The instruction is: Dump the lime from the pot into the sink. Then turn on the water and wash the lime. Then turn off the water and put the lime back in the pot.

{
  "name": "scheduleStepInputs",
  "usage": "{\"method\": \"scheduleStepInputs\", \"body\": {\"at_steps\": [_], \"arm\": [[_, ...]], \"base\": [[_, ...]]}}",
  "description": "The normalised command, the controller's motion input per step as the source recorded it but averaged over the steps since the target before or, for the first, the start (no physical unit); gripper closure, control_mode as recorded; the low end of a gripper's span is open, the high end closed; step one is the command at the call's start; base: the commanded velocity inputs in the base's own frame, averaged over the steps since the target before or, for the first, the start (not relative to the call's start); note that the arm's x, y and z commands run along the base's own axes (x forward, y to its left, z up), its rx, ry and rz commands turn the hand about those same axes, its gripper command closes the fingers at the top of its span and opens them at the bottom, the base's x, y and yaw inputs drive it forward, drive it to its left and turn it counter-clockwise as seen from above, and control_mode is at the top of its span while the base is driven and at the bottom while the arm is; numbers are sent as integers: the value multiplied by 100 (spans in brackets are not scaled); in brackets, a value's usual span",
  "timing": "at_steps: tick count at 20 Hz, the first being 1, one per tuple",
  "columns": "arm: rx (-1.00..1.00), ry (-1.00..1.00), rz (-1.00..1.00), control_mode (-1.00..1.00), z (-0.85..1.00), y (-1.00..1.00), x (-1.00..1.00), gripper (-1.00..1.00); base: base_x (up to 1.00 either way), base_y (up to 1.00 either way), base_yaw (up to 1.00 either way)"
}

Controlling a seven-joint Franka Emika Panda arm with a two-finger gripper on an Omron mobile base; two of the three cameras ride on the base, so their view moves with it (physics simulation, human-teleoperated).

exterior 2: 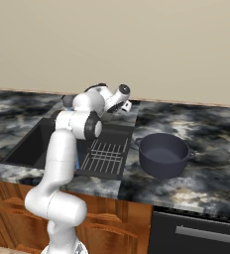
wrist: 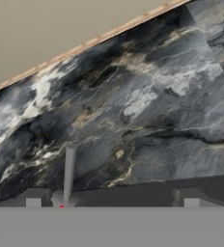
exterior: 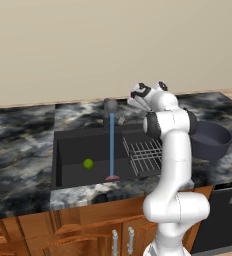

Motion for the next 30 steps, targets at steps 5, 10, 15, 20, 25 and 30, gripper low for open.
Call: {"method": "scheduleStepInputs", "body": {"at_steps": [5,10,15,20,25,30], "arm": [[0,0,0,-100,-35,-5,-19,-100],[0,0,0,-100,-41,0,0,-100],[0,0,0,-100,-27,0,2,-100],[0,0,0,-100,-7,0,19,-100],[0,0,0,-100,-1,0,26,-100],[0,0,0,-100,-3,0,36,-100]], "base": [[0,0,0],[0,0,0],[0,0,0],[0,0,0],[0,0,0],[0,0,0]]}}
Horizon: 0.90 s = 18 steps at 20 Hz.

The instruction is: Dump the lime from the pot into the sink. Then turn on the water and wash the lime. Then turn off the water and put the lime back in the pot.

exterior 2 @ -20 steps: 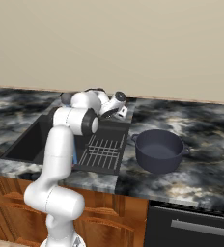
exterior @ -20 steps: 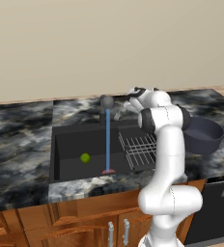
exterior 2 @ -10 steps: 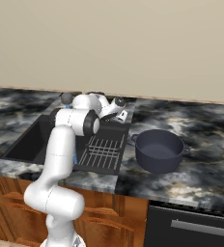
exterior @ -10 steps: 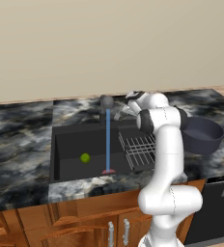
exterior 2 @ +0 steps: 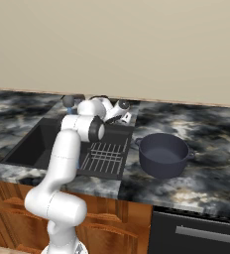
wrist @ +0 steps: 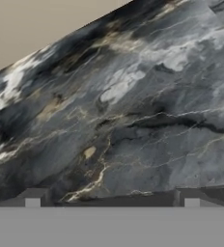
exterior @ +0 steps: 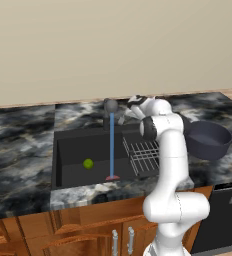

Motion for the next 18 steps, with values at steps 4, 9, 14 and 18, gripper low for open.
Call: {"method": "scheduleStepInputs", "body": {"at_steps": [4,9,14,18], "arm": [[0,0,0,-100,-3,2,43,-100],[0,0,0,-100,-4,10,40,-100],[0,0,0,-100,-3,14,31,-100],[0,3,0,-100,-4,28,12,-100]], "base": [[0,0,0],[0,0,0],[0,0,0],[0,0,0]]}}
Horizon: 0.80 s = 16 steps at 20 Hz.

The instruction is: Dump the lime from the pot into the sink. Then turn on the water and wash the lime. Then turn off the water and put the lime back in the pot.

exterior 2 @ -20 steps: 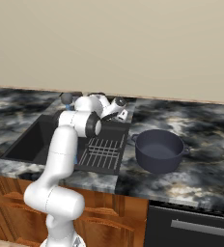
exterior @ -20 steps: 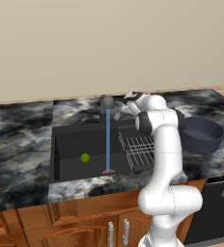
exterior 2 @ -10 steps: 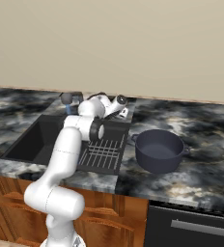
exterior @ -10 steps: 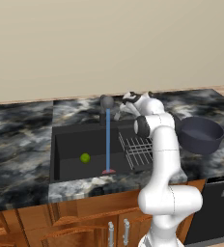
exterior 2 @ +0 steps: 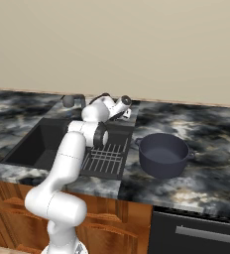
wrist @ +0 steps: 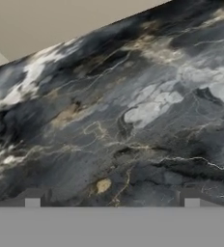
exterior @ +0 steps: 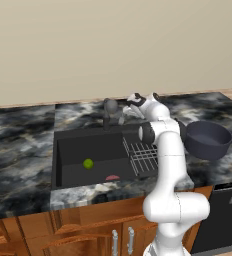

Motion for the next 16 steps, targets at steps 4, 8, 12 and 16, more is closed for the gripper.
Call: {"method": "scheduleStepInputs", "body": {"at_steps": [4,8,12,16], "arm": [[0,3,0,-100,-5,46,0,-100],[0,2,0,-100,-2,45,0,-100],[0,0,0,-100,0,12,0,-100],[0,0,-1,-100,11,-11,-18,-100]], "base": [[0,0,0],[0,0,0],[0,0,0],[0,0,0]]}}
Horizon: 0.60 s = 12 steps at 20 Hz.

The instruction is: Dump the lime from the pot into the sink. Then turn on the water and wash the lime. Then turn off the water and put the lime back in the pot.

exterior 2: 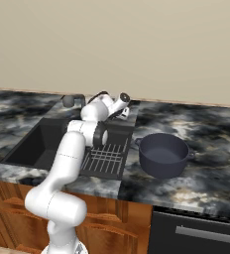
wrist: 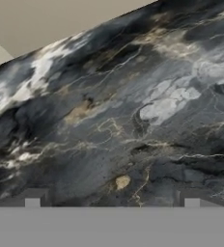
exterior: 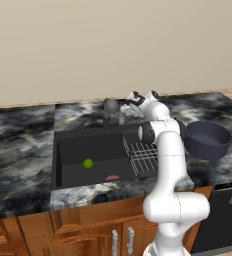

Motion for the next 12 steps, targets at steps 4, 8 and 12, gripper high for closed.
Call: {"method": "scheduleStepInputs", "body": {"at_steps": [4,8,12], "arm": [[0,-1,-3,-100,31,-43,-90,-100],[0,-3,-1,-100,28,-34,-100,-100],[0,-1,0,-100,14,-9,-100,-100]], "base": [[0,0,0],[0,0,0],[0,0,0]]}}
